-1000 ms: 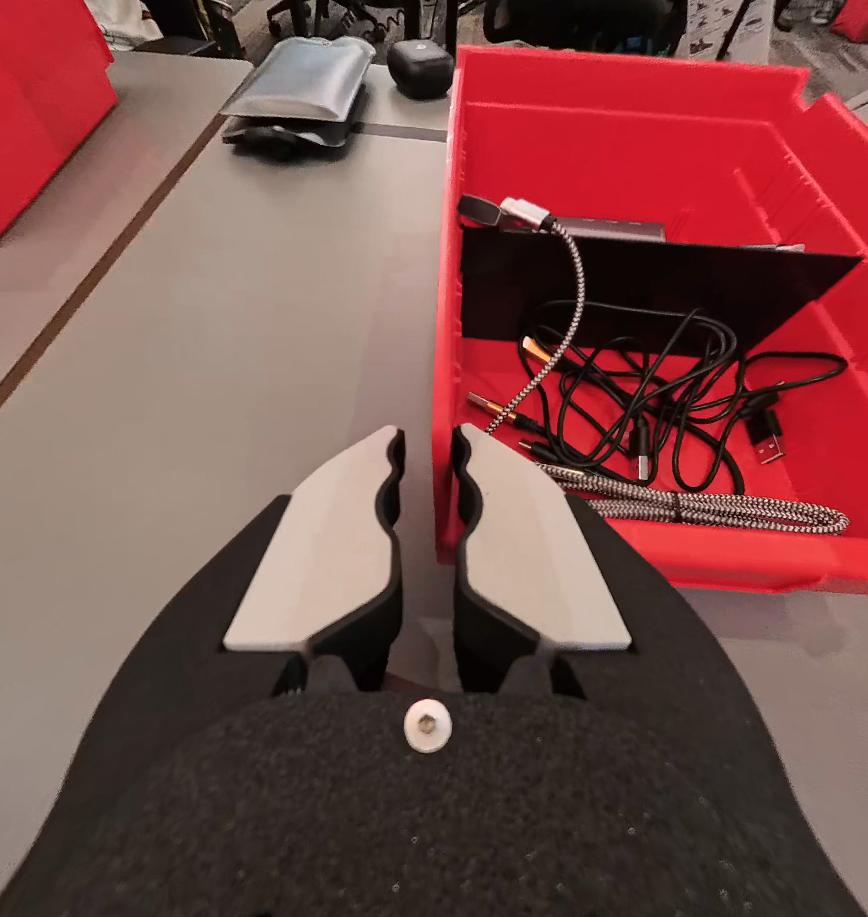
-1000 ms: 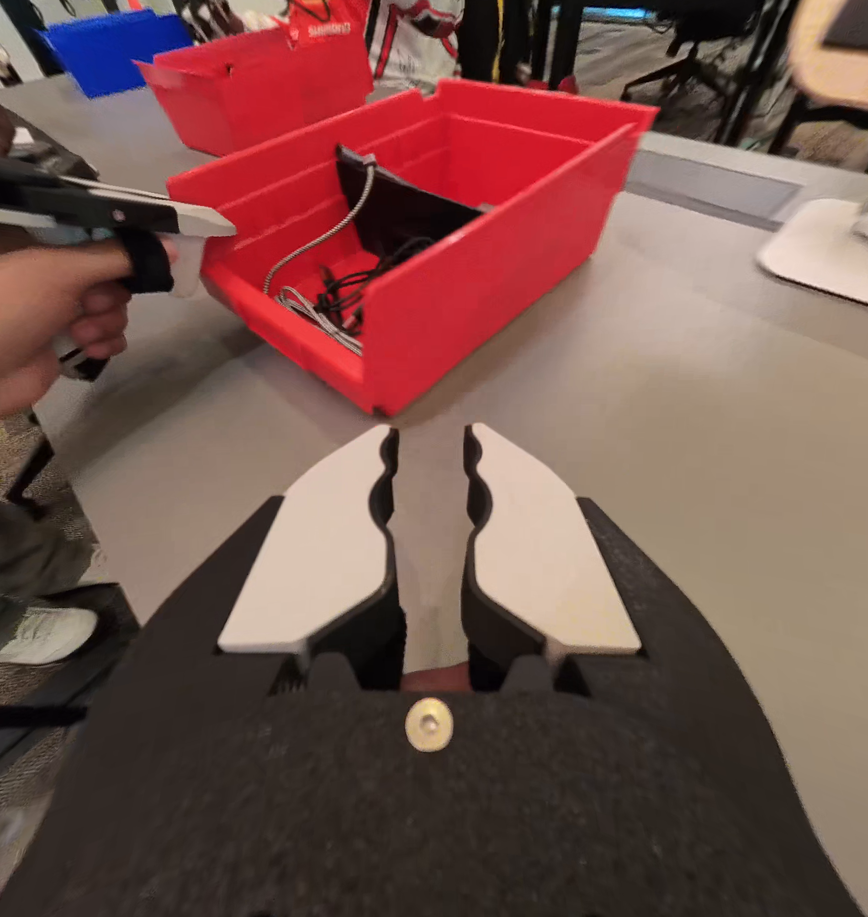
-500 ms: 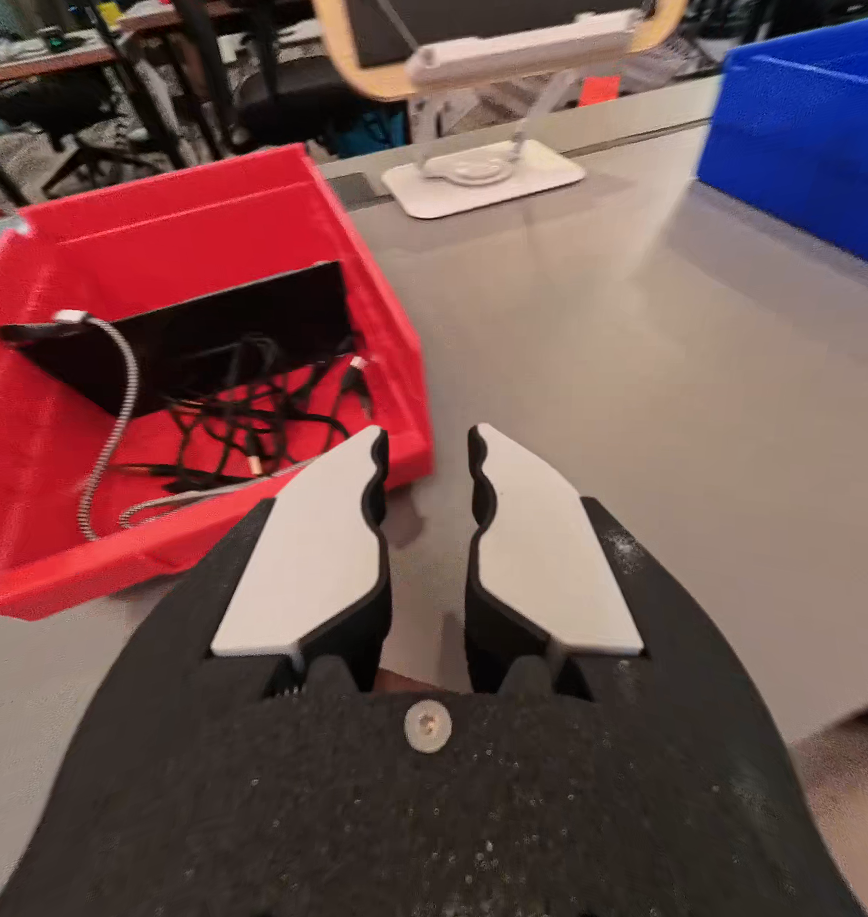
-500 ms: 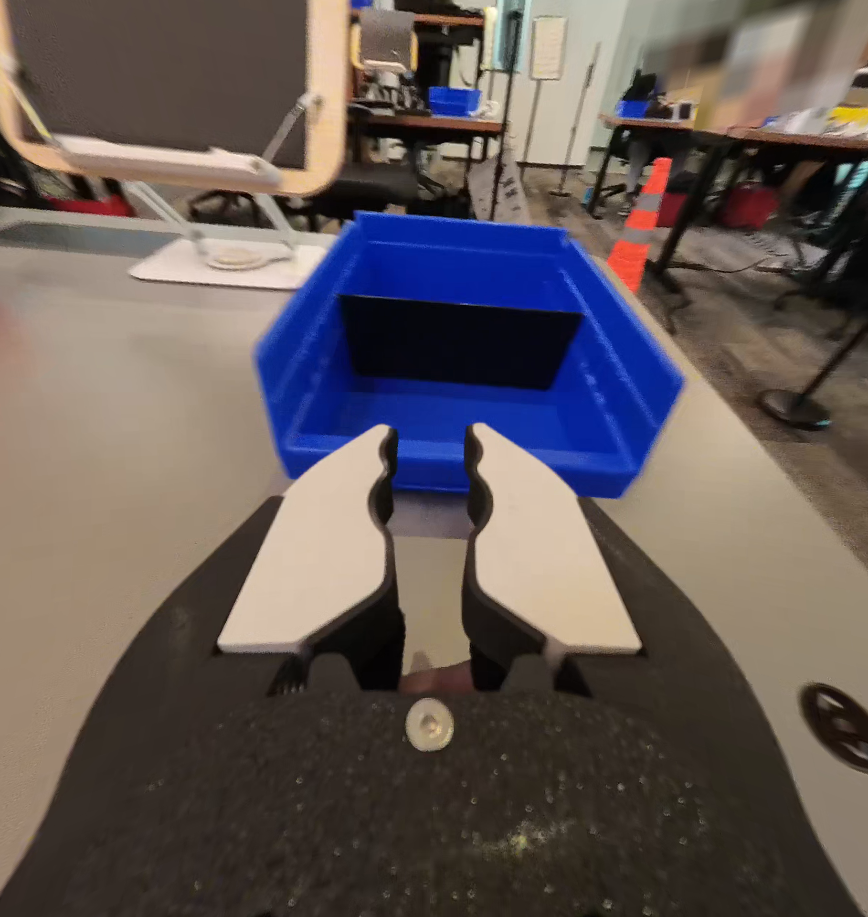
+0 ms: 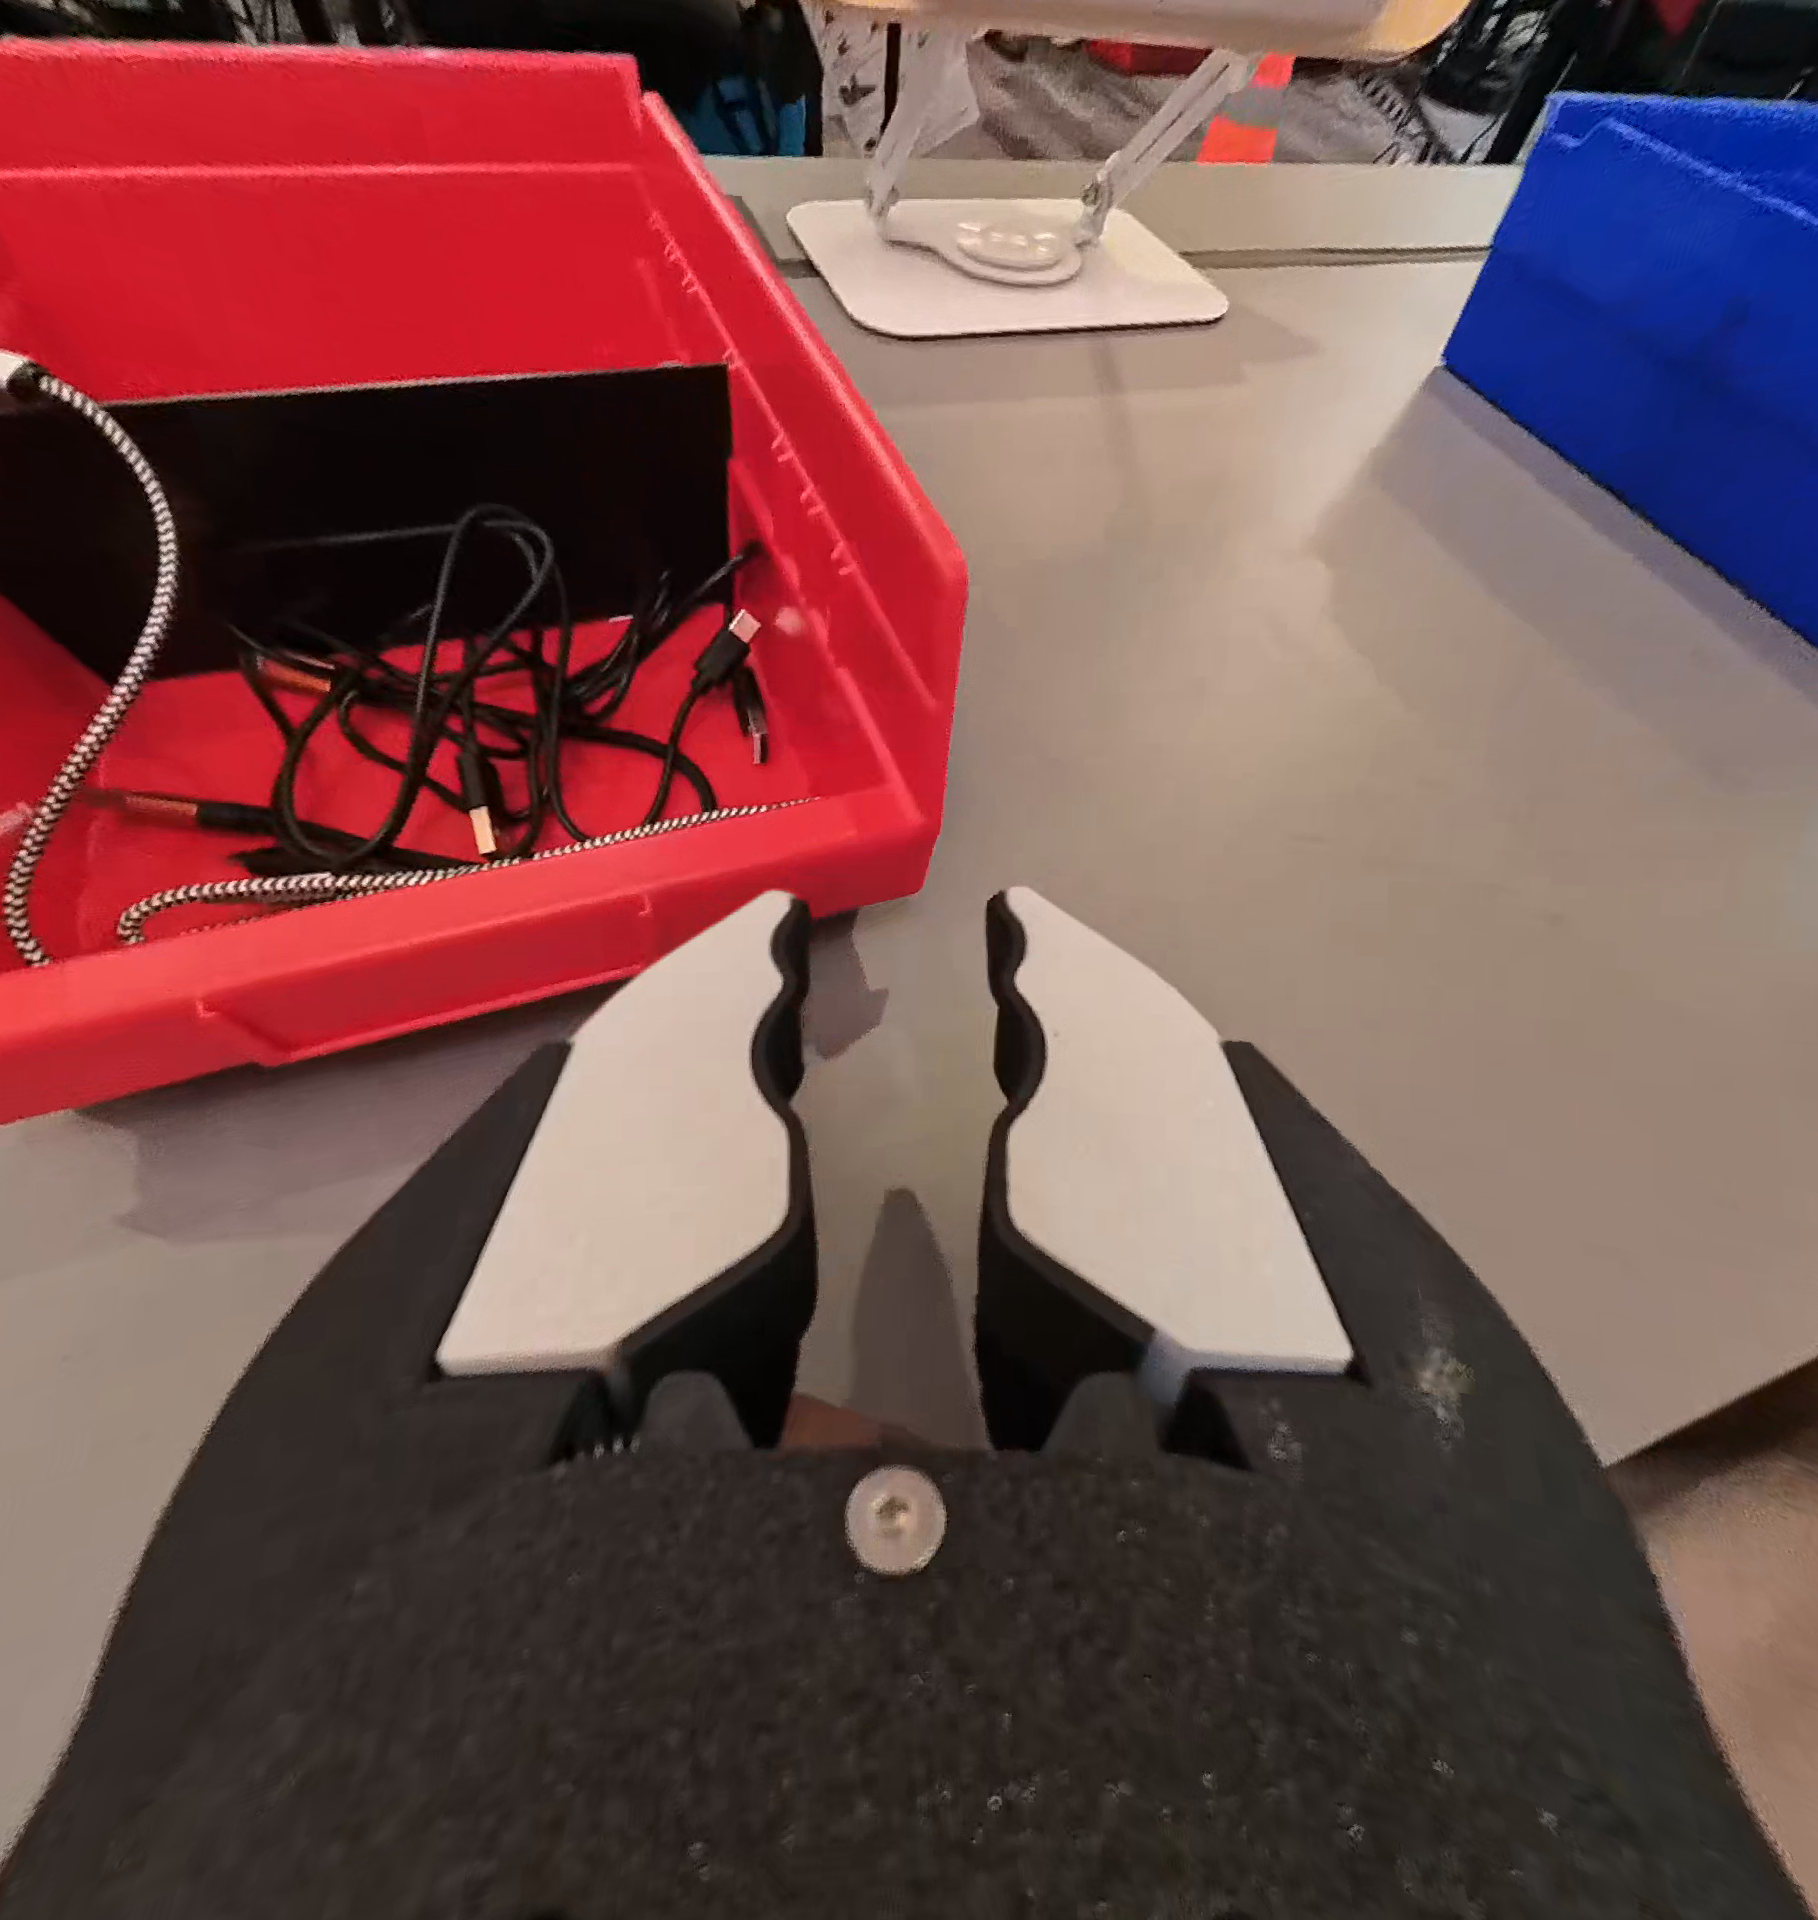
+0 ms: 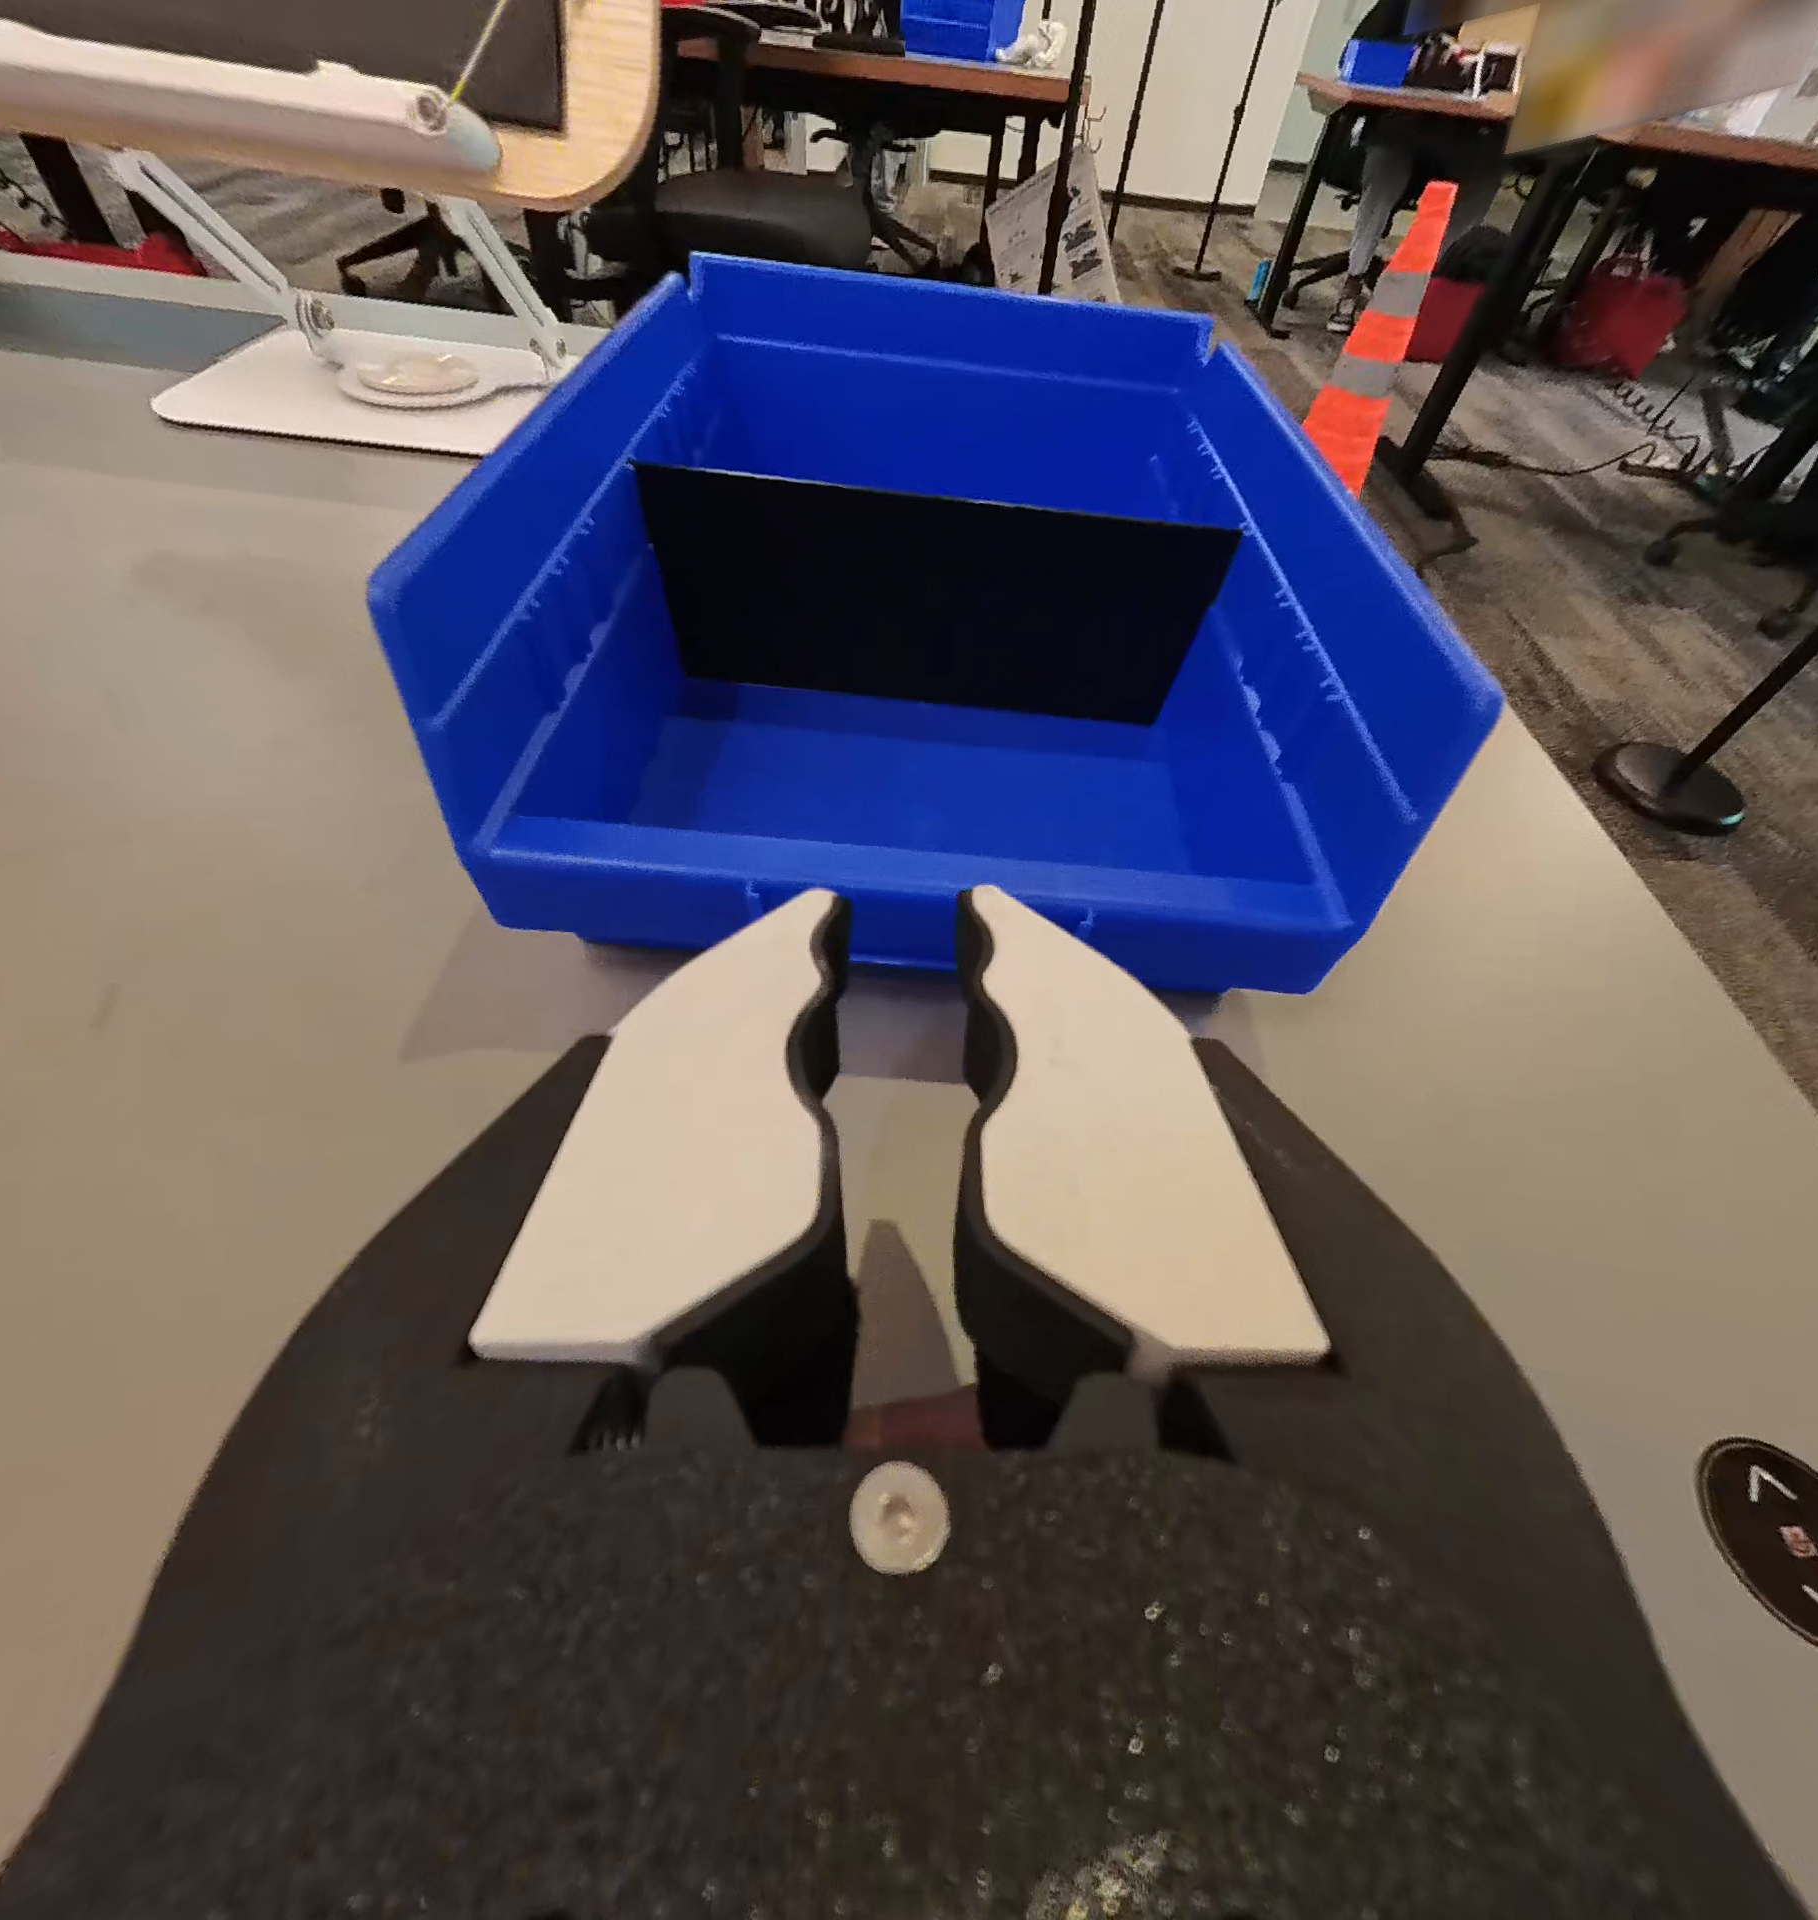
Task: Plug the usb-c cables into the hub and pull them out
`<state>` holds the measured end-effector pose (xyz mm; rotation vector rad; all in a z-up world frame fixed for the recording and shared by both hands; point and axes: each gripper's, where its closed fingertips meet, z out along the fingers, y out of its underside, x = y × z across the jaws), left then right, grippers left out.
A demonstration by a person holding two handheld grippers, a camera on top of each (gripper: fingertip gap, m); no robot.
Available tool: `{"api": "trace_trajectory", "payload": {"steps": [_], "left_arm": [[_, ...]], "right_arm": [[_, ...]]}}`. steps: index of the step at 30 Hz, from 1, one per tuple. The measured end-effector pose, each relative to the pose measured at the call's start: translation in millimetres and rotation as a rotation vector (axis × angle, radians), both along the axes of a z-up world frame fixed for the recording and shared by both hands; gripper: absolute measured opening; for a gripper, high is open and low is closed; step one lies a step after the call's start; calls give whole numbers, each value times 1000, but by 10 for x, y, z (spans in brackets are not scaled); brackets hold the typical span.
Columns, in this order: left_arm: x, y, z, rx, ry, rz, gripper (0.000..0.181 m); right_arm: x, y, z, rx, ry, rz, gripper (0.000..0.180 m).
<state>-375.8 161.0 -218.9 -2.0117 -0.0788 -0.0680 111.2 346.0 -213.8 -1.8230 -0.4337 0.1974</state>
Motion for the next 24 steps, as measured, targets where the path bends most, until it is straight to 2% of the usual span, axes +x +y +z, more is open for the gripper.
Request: {"api": "trace_trajectory", "payload": {"steps": [24], "left_arm": [[5, 10, -11, -3, -47, 5, 32]], "right_arm": [[-1, -12, -32, -24, 8, 9, 16]]}}
